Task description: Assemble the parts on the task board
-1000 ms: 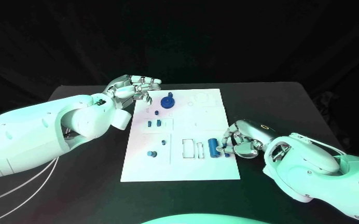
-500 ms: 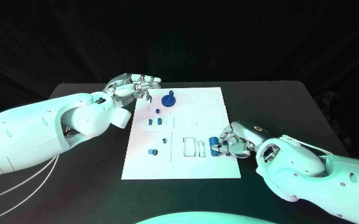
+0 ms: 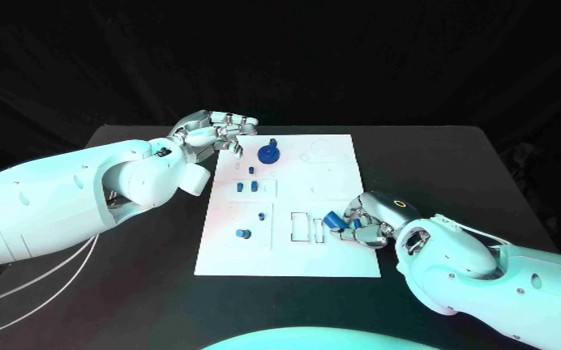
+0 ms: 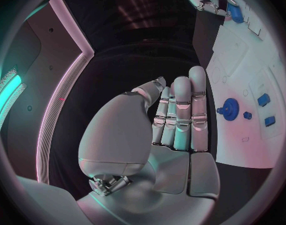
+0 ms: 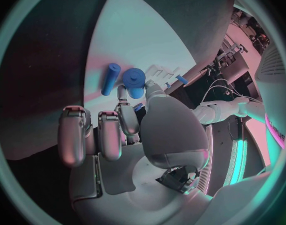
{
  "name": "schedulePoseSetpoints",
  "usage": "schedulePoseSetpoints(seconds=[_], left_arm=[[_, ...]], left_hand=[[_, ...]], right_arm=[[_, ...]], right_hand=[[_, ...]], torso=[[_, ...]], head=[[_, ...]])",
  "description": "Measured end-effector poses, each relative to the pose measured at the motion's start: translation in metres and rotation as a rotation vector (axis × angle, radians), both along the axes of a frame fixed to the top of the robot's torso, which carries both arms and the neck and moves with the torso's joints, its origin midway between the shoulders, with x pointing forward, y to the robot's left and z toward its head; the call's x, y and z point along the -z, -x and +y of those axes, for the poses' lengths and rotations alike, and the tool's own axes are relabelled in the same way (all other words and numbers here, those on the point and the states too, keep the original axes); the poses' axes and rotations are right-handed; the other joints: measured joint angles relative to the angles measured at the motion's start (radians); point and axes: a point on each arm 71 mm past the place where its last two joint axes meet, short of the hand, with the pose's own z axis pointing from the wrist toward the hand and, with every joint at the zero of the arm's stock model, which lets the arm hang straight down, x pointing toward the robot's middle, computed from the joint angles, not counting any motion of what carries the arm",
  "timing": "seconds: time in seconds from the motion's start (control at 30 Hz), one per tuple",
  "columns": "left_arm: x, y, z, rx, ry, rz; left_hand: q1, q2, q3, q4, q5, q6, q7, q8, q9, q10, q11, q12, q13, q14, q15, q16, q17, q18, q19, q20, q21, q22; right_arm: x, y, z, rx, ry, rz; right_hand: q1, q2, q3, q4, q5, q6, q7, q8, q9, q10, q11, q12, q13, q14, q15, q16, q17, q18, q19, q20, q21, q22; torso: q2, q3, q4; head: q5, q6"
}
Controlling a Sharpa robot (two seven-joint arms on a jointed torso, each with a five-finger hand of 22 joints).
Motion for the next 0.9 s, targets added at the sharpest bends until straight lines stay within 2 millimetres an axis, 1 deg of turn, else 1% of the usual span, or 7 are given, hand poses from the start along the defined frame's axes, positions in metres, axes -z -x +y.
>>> schedulePoseSetpoints(seconds=[0.43,0.5,0.57,0.67,0.7,0.8,0.9], left_arm=[[0.0002,0.0004,-0.0001,0.010,0.002,0.005],[0.0003,0.0005,-0.0001,0.011,0.002,0.005],[0.0004,0.0005,-0.0002,0.012,0.002,0.006],[0.0005,0.0007,-0.0004,0.014,0.002,0.008],[0.0005,0.0007,-0.0005,0.015,0.002,0.008],[0.0007,0.0008,-0.0005,0.016,0.002,0.010],[0.0007,0.0008,-0.0004,0.017,0.001,0.010]], left_hand=[[0.000,0.000,-0.004,0.004,0.000,-0.004,0.004,0.000,0.000,0.000,0.000,0.000,0.000,0.000,0.000,0.000,-0.002,0.000,0.000,0.000,0.000,-0.002],[0.000,0.000,-0.004,0.004,0.000,-0.004,0.004,0.000,0.000,0.000,0.000,0.000,0.000,0.000,0.000,0.000,-0.003,0.000,0.000,0.000,-0.004,-0.001],[-0.004,0.004,-0.004,0.004,0.000,-0.004,0.004,0.000,0.000,-0.003,0.004,0.000,0.000,-0.003,0.003,0.000,-0.003,0.000,-0.004,0.004,-0.004,-0.001],[-0.004,0.004,-0.006,0.007,0.000,-0.004,0.003,0.000,0.000,-0.004,0.004,0.000,0.000,-0.003,0.003,0.000,-0.003,0.000,-0.004,0.004,-0.004,-0.003],[-0.004,0.004,-0.006,0.007,0.000,-0.004,0.003,0.000,0.000,-0.004,0.004,0.000,0.000,-0.003,0.003,0.000,-0.003,0.000,-0.004,0.004,-0.004,-0.003],[-0.004,0.004,-0.006,0.007,0.000,-0.004,0.003,0.000,0.000,-0.004,0.004,0.000,0.000,-0.003,0.003,0.000,-0.003,0.000,-0.004,0.004,-0.004,-0.003],[-0.004,0.004,-0.006,0.007,0.000,-0.004,0.003,0.000,0.000,-0.004,0.004,0.000,0.000,-0.003,0.003,0.000,-0.004,0.000,-0.004,0.004,-0.004,-0.003]], right_arm=[[0.0035,-0.0040,0.0078,-0.012,0.010,-0.014],[0.0036,-0.0041,0.0083,-0.013,0.010,-0.015],[0.0037,-0.0043,0.0088,-0.014,0.010,-0.016],[0.0038,-0.0041,0.0092,-0.013,0.007,-0.019],[0.0036,-0.0040,0.0091,-0.012,0.004,-0.021],[0.0033,-0.0019,0.0079,-0.010,-0.012,-0.030],[0.0008,0.0014,0.0080,-0.009,-0.038,-0.043]], right_hand=[[0.002,-0.002,-0.019,0.002,0.014,0.000,0.000,0.008,0.012,-0.002,-0.002,0.000,0.002,0.000,0.000,0.000,0.000,0.000,0.000,0.000,0.000,0.000],[0.011,-0.003,-0.019,0.002,0.016,0.000,0.000,0.008,0.015,-0.002,-0.002,0.000,0.003,0.000,0.000,0.000,0.000,0.000,0.000,0.000,0.000,0.000],[0.022,0.001,-0.024,-0.003,0.024,0.000,0.000,0.008,0.016,-0.002,-0.002,0.000,0.004,0.000,0.000,0.000,0.000,0.000,0.000,0.000,0.000,0.000],[0.046,0.005,-0.027,-0.006,0.051,-0.002,0.003,0.016,0.022,-0.002,-0.002,0.000,0.005,0.000,0.000,0.004,0.000,0.000,0.000,0.000,0.006,0.000],[0.055,0.012,-0.025,-0.008,0.056,-0.003,0.003,0.015,0.024,-0.002,-0.002,0.000,0.005,0.000,0.000,0.004,0.000,0.000,0.000,0.000,0.008,0.000],[0.075,0.024,-0.018,-0.015,0.071,0.001,0.000,0.017,0.024,0.019,-0.010,0.031,0.005,0.000,0.000,0.016,0.000,0.000,0.000,0.000,0.025,0.000],[0.090,0.025,-0.016,-0.018,0.076,0.001,0.000,0.028,0.027,0.026,-0.017,0.039,0.005,-0.002,-0.002,0.017,0.000,0.000,0.000,0.000,0.025,0.000]], torso=[[-0.001,0.0000,-0.0003],[-0.001,-0.0007,-0.0003],[-0.001,-0.0006,-0.0003],[-0.001,-0.0012,0.0000],[-0.001,-0.0012,0.0000],[-0.001,-0.0012,0.0000],[-0.001,-0.0007,-0.0006]], head=[[-0.004,0.001],[-0.004,0.001],[-0.004,0.001],[-0.005,0.002],[-0.006,0.003],[-0.006,0.004],[-0.005,0.006]])
